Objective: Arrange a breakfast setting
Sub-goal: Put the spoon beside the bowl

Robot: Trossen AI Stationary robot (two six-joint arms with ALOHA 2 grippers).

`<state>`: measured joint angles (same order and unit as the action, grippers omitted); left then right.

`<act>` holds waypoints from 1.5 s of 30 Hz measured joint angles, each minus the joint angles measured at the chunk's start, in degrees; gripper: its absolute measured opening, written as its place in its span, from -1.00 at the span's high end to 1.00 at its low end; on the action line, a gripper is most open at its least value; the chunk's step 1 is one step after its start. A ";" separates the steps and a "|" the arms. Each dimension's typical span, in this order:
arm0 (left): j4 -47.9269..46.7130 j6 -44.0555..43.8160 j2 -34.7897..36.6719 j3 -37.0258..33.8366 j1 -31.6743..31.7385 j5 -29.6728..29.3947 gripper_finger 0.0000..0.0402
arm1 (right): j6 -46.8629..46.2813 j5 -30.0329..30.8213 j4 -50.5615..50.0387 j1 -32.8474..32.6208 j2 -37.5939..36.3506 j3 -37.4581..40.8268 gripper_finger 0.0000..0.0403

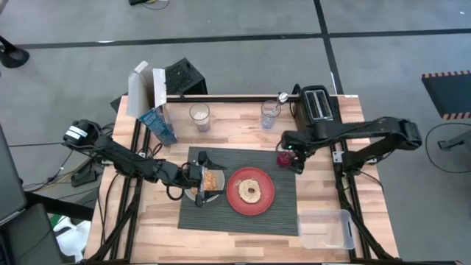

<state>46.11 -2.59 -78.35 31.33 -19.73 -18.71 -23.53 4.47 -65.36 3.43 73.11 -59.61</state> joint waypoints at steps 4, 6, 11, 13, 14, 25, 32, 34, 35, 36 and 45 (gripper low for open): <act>0.09 0.00 0.00 0.00 0.02 -0.28 -0.81 | 0.26 1.24 4.39 2.14 -4.40 0.00 -0.80; 0.07 0.00 0.00 0.00 0.07 -0.91 -0.81 | 1.87 2.50 7.29 3.67 -6.16 0.00 -0.80; -0.09 0.00 0.00 0.00 0.13 -1.99 -0.81 | 8.22 3.03 12.79 10.07 -8.58 0.00 -0.80; -0.15 0.00 -0.02 0.00 0.19 -2.88 -0.81 | 11.54 3.02 14.37 13.59 -8.71 0.00 -0.80; -0.13 0.00 -0.21 0.00 0.29 -3.39 -0.81 | 13.02 3.02 15.40 15.43 -8.67 0.00 -0.80; -3.21 -0.70 -0.50 0.00 3.50 -4.23 -0.81 | 23.11 -7.27 26.11 36.29 -3.58 0.00 -0.80; -2.58 2.45 -0.52 -0.02 4.75 -4.32 -0.81 | 24.03 -14.68 31.16 42.90 -3.50 2.43 -0.80; -1.15 4.52 -0.52 -0.01 5.50 -4.44 -0.81 | 23.68 -16.05 31.44 43.77 -3.48 3.35 -0.80; -0.91 5.49 -0.52 0.23 5.92 -4.46 -0.81 | 23.61 -16.39 31.64 44.03 -3.41 3.74 -0.80; -0.92 6.50 -0.52 0.66 6.39 -4.45 -0.81 | 23.65 -16.40 31.80 44.22 -3.40 4.10 -0.80; -4.45 8.90 -0.52 3.82 10.06 -4.44 -0.81 | 23.89 -16.70 40.36 47.17 -3.38 6.05 -0.77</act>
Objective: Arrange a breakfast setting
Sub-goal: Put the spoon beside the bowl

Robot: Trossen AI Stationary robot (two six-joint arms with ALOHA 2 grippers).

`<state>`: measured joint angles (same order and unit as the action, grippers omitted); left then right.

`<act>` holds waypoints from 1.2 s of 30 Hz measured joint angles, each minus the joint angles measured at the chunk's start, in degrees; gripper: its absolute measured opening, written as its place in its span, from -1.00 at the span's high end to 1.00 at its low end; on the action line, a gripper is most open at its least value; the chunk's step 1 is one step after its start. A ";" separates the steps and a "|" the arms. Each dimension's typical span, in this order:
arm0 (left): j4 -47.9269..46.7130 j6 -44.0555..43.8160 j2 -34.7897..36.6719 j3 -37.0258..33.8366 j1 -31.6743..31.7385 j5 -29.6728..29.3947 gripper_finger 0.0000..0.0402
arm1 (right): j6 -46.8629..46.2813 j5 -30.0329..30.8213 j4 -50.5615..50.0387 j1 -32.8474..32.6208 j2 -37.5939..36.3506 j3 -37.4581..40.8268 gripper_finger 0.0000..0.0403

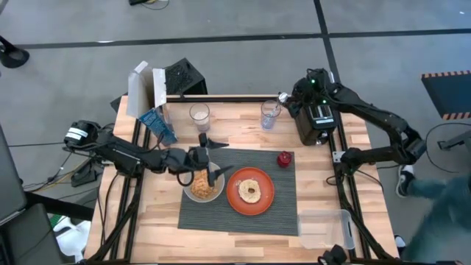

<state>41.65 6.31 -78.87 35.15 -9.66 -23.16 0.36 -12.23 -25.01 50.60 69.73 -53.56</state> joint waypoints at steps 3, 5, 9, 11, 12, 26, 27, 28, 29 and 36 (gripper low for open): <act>-0.38 0.00 0.00 0.03 0.91 0.09 -0.81 | 0.07 -0.31 1.87 0.71 0.55 0.02 -0.73; -0.34 0.00 0.00 0.03 1.41 0.14 -0.81 | 0.08 -1.61 2.41 0.72 1.64 0.03 -0.71; -0.88 -0.74 0.00 0.03 2.06 1.01 -0.81 | 0.11 -2.85 5.76 0.50 5.63 0.03 -0.68; -1.32 -1.46 0.00 0.03 2.20 1.81 -0.81 | 0.05 -3.45 7.49 0.00 7.43 0.11 -0.68; -1.51 -1.48 0.00 0.04 2.20 1.86 -0.81 | -0.15 -3.87 8.37 -0.20 7.73 0.14 -0.68; -2.39 -1.36 0.00 0.05 2.20 1.86 -0.81 | -0.31 -3.96 8.78 -0.30 6.38 0.05 -0.28; -2.37 -1.42 0.00 0.05 2.20 1.86 -0.81 | -0.11 -3.90 8.72 -0.22 6.38 0.05 -0.22; -2.37 -1.42 0.00 0.05 2.20 1.86 -0.81 | 0.11 -3.82 8.73 -0.21 6.38 0.05 -0.15; -2.37 -1.42 0.00 0.05 2.20 1.86 -0.81 | 0.44 -3.82 8.78 -0.23 6.38 0.05 -0.08; -2.34 -1.56 0.00 0.05 2.20 1.86 -0.81 | 1.42 -4.21 9.37 -0.32 6.32 -0.10 0.50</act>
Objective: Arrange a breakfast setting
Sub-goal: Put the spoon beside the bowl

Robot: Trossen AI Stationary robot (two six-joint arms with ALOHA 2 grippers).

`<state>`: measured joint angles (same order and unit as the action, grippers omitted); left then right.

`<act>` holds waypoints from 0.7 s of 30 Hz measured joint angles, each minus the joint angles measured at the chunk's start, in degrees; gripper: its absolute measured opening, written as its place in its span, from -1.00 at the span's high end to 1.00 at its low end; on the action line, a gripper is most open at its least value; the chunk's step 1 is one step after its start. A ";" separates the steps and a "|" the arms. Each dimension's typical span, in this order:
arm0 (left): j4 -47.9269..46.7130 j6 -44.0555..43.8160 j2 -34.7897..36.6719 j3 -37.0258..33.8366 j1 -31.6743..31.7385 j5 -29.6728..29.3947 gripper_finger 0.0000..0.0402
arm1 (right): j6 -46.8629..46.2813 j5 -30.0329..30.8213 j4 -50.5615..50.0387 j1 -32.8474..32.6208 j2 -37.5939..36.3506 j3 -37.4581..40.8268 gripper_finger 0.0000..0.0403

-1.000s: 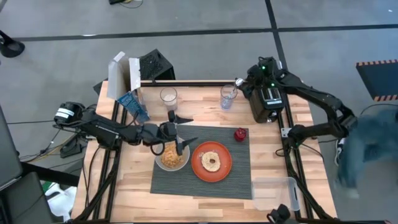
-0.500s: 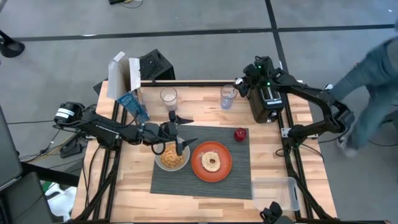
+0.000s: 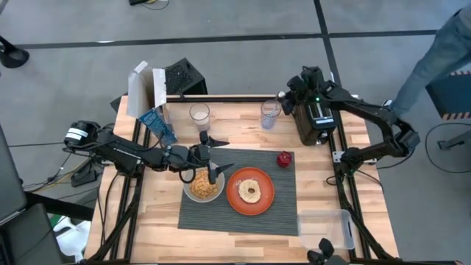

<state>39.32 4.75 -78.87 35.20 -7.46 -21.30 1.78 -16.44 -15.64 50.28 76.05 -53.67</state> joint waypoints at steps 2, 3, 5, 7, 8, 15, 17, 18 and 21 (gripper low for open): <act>0.01 -0.01 0.00 0.00 0.00 0.00 -0.81 | 0.01 -0.25 0.02 -0.02 0.00 0.00 0.64; 0.01 -0.01 0.00 0.00 0.00 0.00 -0.81 | 0.11 -0.24 0.01 -0.05 0.00 0.00 0.69; 0.01 -0.01 0.00 0.00 0.00 -0.02 -0.81 | 0.60 -0.16 -0.50 -0.08 0.03 0.02 0.78; 0.01 -0.01 0.00 0.00 0.00 -0.02 -0.81 | 1.12 0.50 -0.35 -0.07 0.04 0.04 0.83; 0.01 -0.02 0.00 0.00 0.00 -0.02 -0.81 | 1.36 0.57 -0.39 -0.24 0.06 0.04 0.84; 0.03 -0.02 0.00 0.00 0.00 -0.02 -0.81 | 1.42 0.77 -0.44 -1.56 0.02 0.06 0.81; 0.02 -0.04 0.00 0.02 0.02 -0.02 -0.81 | 1.38 1.54 -0.60 -1.80 -0.19 0.06 0.81; 0.02 -0.04 0.00 0.02 0.02 -0.02 -0.81 | 1.38 1.60 -0.87 -1.94 -0.33 0.00 0.82; 0.01 -0.11 0.00 0.02 0.00 -0.02 -0.81 | 1.21 1.61 -2.40 -2.69 -0.89 -1.21 0.84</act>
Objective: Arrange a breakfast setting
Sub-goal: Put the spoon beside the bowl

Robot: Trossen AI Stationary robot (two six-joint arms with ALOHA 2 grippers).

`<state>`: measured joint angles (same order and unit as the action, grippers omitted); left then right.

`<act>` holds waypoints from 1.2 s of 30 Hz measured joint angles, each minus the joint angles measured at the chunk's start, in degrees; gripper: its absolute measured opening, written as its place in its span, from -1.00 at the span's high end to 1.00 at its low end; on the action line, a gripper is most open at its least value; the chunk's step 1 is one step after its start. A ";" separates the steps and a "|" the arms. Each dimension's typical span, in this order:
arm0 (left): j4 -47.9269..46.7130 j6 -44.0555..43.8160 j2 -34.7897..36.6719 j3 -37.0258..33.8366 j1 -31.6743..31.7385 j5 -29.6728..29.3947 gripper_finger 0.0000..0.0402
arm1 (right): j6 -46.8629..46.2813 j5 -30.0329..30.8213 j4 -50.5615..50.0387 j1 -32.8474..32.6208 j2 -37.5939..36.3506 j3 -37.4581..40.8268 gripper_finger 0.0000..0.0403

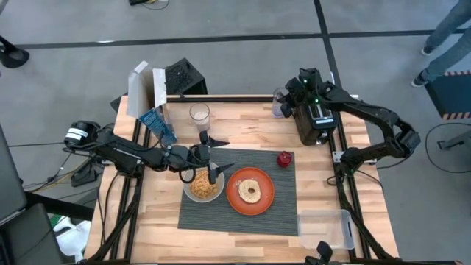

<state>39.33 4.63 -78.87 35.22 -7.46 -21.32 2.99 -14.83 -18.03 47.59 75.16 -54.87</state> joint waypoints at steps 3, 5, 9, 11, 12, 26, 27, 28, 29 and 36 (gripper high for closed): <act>0.02 -0.82 0.00 0.00 0.03 -0.04 -0.81 | -0.10 0.20 -1.57 -0.65 -1.45 -1.99 0.83; 0.09 -0.84 0.00 0.00 0.08 -0.52 -0.81 | -0.10 0.60 -3.02 -1.48 -2.72 -3.49 0.82; 0.75 -0.88 0.00 0.00 0.08 -2.45 -0.81 | 0.07 1.51 -4.63 -4.03 -5.89 -5.09 0.83; 0.94 -1.09 0.00 0.00 0.08 -4.22 -0.81 | 0.05 1.50 -4.50 -5.48 -7.94 -5.71 0.83; 0.94 -1.27 0.00 0.00 0.08 -5.08 -0.81 | 0.05 1.54 -4.51 -6.19 -8.91 -6.02 0.83; -9.09 -0.34 0.00 7.07 1.19 -13.16 -0.81 | -3.15 3.15 -2.11 -21.09 -14.54 -6.80 0.83; -9.34 -0.38 0.00 7.44 1.49 -13.18 -0.81 | -3.21 3.18 -1.32 -22.22 -14.51 -6.80 0.83; -9.38 -0.42 0.00 7.67 1.76 -13.18 -0.81 | -3.55 3.19 -0.65 -23.46 -14.41 -6.80 0.83; -9.38 -0.39 0.00 7.86 1.93 -13.26 -0.81 | -4.12 3.20 -0.02 -24.63 -14.18 -6.80 0.83; -9.42 1.41 -2.51 10.23 2.62 -12.61 -0.81 | -6.40 3.37 5.16 -32.28 -12.97 -6.92 0.83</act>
<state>29.91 6.04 -81.38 45.45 -4.84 -33.93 -3.41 -11.46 -12.87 15.31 62.19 -61.79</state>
